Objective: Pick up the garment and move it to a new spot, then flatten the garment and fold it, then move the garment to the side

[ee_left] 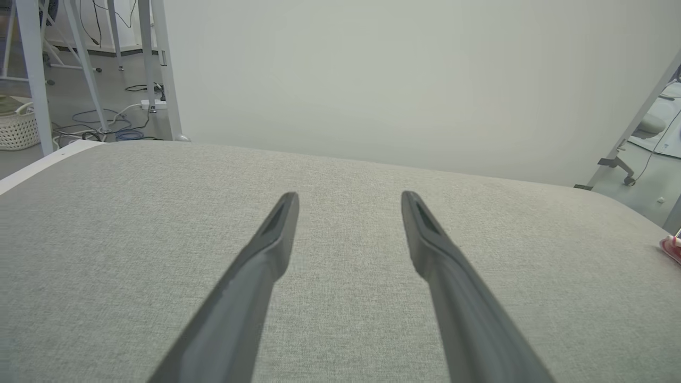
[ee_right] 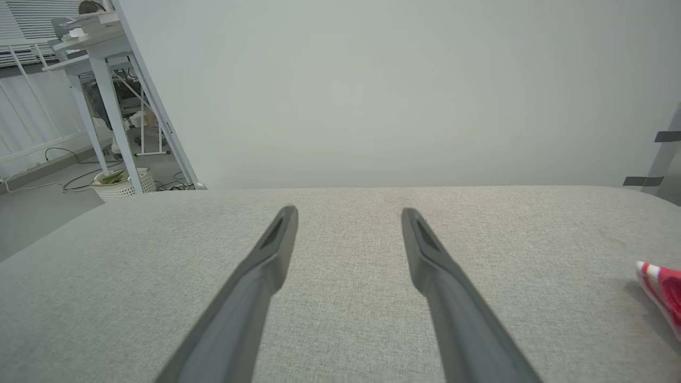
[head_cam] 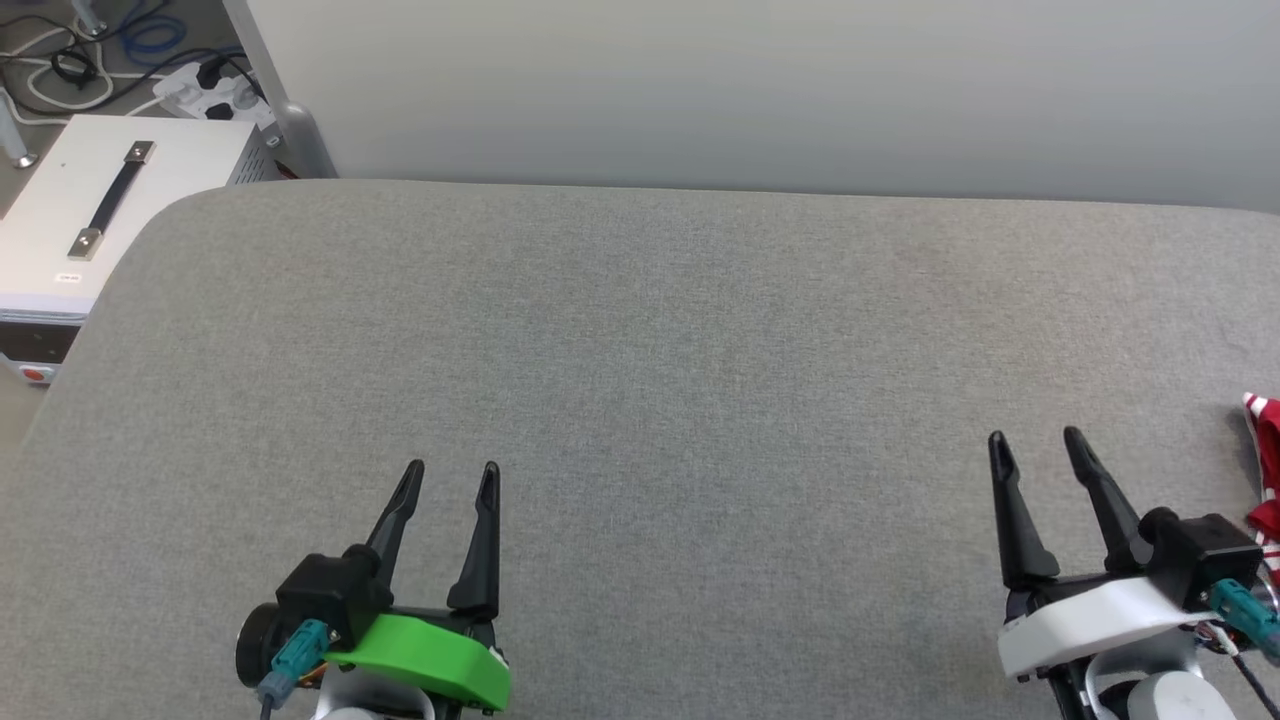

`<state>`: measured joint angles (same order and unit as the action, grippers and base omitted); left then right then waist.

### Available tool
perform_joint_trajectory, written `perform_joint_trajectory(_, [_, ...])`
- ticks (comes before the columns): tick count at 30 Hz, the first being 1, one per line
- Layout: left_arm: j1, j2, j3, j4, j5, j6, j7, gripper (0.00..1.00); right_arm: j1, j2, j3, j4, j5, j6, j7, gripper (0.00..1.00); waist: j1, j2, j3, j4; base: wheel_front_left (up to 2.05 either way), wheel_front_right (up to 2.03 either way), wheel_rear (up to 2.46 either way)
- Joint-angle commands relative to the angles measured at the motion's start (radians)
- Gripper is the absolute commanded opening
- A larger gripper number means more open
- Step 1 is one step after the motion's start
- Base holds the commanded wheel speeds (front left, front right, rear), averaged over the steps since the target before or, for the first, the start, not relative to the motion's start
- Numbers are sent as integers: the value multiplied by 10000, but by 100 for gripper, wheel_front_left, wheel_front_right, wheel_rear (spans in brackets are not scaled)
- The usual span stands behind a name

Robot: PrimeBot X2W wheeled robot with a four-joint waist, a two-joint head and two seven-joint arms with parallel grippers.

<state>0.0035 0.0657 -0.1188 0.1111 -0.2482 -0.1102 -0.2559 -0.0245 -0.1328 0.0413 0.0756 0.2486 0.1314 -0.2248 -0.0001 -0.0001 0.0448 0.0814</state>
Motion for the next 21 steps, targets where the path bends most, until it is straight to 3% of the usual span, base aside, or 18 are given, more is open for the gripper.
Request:
perform_joint_trajectory(1, [209,-68,49,26,158,-55,-58,100,144,61,47,77,-149,-7,-111,100,1,1,-79,31,0,0,0])
perform_joint_trajectory(21, [241,-151,326,31,137,-186,-59,100,43,250,74,585,-309,-7,-346,100,1,1,-49,1,0,0,0])
